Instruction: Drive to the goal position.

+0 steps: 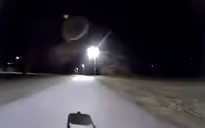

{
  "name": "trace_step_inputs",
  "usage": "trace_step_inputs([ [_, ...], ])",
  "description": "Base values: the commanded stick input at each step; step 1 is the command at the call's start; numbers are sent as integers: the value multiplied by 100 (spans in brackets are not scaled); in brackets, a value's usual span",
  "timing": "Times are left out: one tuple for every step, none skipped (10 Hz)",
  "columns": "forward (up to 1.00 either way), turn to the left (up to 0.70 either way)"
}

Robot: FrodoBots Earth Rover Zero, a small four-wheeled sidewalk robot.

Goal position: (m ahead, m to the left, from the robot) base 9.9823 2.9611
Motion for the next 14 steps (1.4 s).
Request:
trace_step_inputs([
  [100, 0],
  [100, 0],
  [100, 0],
  [100, 0],
  [100, 0],
  [100, 0],
  [100, 7],
  [100, 17],
  [100, 27],
  [100, 27],
  [100, 27],
  [4, 1],
  [21, 6],
  [38, 10],
])
